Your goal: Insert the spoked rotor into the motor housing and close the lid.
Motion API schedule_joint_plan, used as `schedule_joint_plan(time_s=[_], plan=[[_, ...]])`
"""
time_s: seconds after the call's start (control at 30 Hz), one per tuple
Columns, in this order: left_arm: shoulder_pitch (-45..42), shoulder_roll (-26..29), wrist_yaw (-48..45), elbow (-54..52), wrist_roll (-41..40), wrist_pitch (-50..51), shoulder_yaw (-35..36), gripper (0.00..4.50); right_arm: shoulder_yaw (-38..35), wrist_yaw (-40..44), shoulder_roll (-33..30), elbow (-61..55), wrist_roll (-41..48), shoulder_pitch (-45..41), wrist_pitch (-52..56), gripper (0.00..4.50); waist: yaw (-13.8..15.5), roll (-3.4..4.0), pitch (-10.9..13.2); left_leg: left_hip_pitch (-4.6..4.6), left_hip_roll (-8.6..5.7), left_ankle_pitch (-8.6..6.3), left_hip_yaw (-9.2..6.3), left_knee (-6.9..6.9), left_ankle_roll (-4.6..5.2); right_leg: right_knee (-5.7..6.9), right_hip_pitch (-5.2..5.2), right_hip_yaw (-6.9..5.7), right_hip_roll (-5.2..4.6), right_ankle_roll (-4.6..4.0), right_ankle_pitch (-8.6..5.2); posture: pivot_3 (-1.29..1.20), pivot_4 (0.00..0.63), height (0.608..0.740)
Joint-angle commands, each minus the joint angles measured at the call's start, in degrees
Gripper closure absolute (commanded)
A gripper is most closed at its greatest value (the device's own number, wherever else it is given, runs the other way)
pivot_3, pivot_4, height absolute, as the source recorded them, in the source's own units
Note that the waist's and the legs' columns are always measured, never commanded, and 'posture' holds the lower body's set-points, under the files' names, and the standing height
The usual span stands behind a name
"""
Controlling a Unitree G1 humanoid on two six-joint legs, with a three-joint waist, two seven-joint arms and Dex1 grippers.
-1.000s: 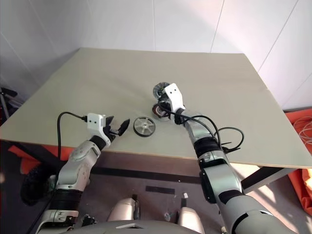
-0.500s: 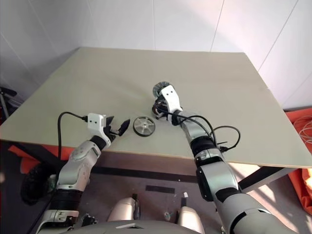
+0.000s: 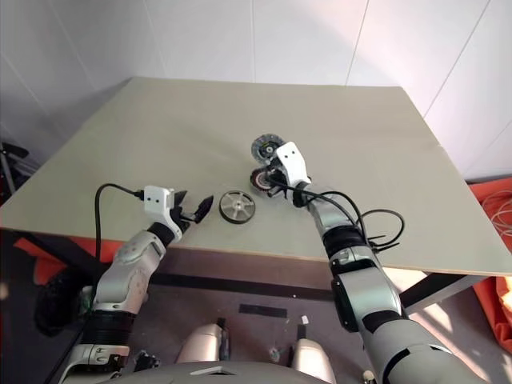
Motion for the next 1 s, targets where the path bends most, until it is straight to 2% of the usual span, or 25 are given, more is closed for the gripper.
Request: schedule_joint_plan(time_s=[0.03,0.57,1.0], plan=[[-1.0,0.2,-0.2,-1.0,0.1,-1.2,0.1,0.0,-1.0,0.2,-0.8,-3.1,0.6,-0.1,-0.2,4.49,0.0,0.0,0.0,0.0,0.0,0.0,0.0,0.0,0.0,0.0,0.0,0.0,0.0,0.0,0.0,0.0,0.0,0.74],[-0.9,0.1,-0.1,-0.9,0.1,-1.4,0.1,0.0,-1.2,0.1,1.4,-4.0,1.6,-2.8,-1.0,4.49,0.0,0.0,0.0,0.0,0.01,0.0,0.0,0.01,0.0,0.01,0.0,0.0,0.0,0.0,0.0,0.0,0.0,0.74],[-0.3,0.5,0.0,-1.7,0.2,-1.3,0.2,0.0,-1.8,-2.3,3.2,1.7,1.0,-4.1,-2.8,4.49,0.0,0.0,0.0,-0.03,0.01,0.0,0.0,0.02,0.0,0.01,-0.02,-0.01,0.0,-0.01,0.0,0.0,0.0,0.74]])
